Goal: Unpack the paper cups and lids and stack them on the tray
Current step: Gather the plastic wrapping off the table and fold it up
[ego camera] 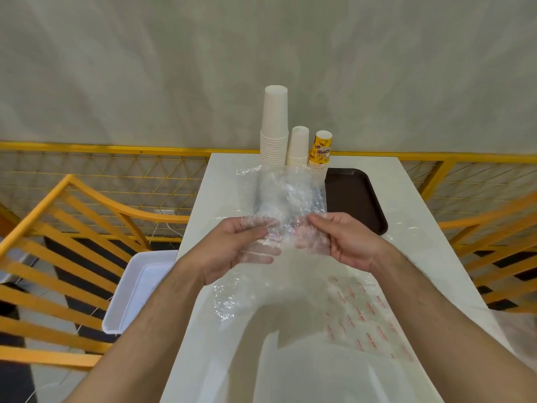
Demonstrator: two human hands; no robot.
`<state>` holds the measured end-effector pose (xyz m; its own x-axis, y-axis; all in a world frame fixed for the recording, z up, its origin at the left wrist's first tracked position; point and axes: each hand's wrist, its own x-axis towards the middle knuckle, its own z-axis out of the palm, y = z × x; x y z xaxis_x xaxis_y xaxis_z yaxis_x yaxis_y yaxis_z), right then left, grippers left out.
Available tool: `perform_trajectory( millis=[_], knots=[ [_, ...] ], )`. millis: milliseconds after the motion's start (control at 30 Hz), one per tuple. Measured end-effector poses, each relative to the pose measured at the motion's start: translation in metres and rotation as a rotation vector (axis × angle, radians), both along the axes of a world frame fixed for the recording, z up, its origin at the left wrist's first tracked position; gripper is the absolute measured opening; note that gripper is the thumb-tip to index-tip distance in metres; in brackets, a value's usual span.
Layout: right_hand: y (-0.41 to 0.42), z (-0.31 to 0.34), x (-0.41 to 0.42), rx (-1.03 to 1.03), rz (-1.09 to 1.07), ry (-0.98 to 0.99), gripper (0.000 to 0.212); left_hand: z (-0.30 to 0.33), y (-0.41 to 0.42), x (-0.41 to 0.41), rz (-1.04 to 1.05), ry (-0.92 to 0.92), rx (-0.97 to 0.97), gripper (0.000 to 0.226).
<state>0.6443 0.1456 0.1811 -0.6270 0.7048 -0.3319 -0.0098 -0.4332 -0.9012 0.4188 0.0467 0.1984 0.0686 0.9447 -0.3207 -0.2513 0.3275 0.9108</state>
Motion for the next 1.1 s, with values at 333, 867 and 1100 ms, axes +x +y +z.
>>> perform_trajectory(
  millis=[333, 867, 1100],
  knots=[
    [0.002, -0.004, 0.006, 0.029, 0.096, -0.028, 0.032, -0.007, -0.001, 0.005, 0.081, 0.082, 0.012, 0.024],
    [0.01, 0.008, 0.011, 0.111, 0.144, -0.175, 0.03, -0.004, -0.004, -0.007, -0.107, 0.111, 0.01, 0.035],
    [0.013, 0.006, 0.014, 0.108, 0.137, -0.17, 0.032, -0.003, -0.007, -0.015, -0.071, 0.11, 0.033, 0.033]
  ],
)
